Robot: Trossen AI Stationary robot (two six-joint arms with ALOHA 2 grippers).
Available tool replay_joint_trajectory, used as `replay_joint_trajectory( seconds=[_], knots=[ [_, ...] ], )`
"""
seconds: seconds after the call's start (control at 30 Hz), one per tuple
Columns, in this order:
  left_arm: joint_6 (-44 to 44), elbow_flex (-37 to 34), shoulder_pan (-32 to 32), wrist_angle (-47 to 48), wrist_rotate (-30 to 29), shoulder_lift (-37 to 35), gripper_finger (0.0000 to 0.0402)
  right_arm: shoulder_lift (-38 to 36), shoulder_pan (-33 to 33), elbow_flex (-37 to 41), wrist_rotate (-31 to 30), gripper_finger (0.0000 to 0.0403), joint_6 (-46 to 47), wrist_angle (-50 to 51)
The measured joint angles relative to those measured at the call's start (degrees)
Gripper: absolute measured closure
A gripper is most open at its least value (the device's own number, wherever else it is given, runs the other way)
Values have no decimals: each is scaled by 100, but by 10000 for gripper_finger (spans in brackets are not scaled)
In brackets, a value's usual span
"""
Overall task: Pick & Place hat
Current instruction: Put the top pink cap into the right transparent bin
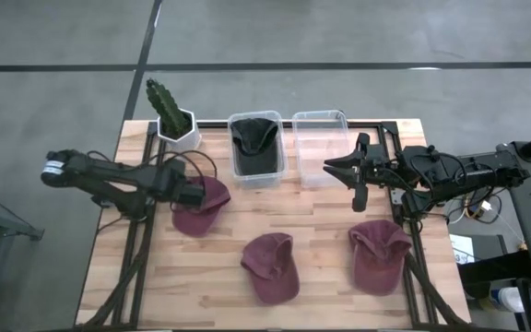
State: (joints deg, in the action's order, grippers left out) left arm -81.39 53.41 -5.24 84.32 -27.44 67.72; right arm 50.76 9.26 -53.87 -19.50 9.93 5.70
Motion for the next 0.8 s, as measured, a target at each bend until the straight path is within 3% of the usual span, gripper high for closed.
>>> replay_joint_trajectory(
  seconds=[0.2, 0.63, 0.8],
  knots=[
    [270, -424, 225, -342, 555, -192, 156, 0, 0, 0, 3, 335, -1, 3],
    [610, -867, 239, -1046, 421, -861, 156, 0, 0, 0, 1, 335, 3, 8],
    [672, -1361, 241, -2005, 416, -1023, 156, 0, -2, 0, 1, 335, 6, 10]
  ],
)
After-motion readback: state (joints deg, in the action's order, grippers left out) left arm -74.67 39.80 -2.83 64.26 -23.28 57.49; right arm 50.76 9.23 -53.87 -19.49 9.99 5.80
